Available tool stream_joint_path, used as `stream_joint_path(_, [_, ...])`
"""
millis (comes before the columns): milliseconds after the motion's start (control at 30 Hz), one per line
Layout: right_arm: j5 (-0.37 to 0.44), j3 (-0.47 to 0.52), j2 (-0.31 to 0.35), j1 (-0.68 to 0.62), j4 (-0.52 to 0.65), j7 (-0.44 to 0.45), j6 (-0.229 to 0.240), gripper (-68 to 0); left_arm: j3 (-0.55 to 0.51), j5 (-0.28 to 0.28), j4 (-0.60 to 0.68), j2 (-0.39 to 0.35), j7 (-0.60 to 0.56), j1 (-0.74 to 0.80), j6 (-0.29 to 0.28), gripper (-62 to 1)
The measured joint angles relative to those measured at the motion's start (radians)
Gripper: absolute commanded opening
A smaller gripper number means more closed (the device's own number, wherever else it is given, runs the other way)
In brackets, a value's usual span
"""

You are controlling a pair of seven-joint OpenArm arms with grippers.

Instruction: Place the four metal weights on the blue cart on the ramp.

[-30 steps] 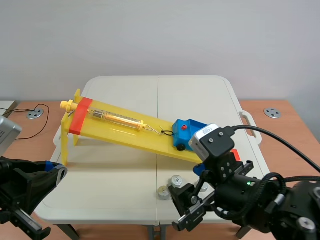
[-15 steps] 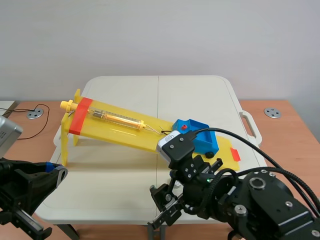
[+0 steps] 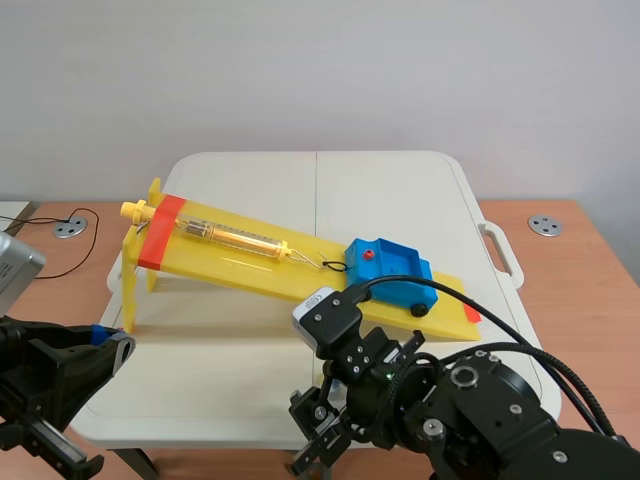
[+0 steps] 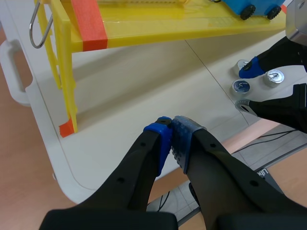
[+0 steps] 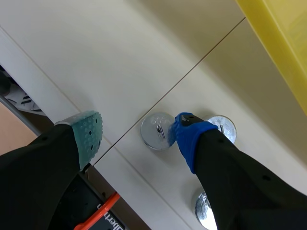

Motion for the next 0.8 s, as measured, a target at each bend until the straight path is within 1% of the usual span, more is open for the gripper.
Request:
stream_joint_path(100, [-0.007,-0.011,-0.006,0.013,-0.027,0.006,0.000,-36.1,0.000,0.000,0.000,0.000,0.001,0.000,0.000,-57.3])
stream_joint_path(200, [-0.007,-0.012,-0.013,0.013,-0.040,0.028,-0.003,-39.6,0.000,0.000,0.000,0.000,0.006,0.000,0.000,-57.3])
stream_joint_path(267, [-0.006,-0.012,-0.014,0.013,-0.047,0.039,-0.003,-40.7,0.000,0.000,0.000,0.000,0.006,0.000,0.000,-57.3])
stream_joint_path(367, [-0.006,-0.012,-0.014,0.013,-0.057,0.060,-0.004,-47.4,0.000,0.000,0.000,0.000,0.006,0.000,0.000,-57.3])
stream_joint_path(600, [-0.006,-0.012,-0.014,0.021,-0.064,0.077,-0.008,-67.2,0.000,0.000,0.000,0.000,0.006,0.000,0.000,-57.3])
stream_joint_path(800, [-0.006,-0.012,-0.013,0.024,-0.064,0.077,-0.007,-66.9,0.000,0.000,0.000,0.000,0.006,0.000,0.000,-57.3])
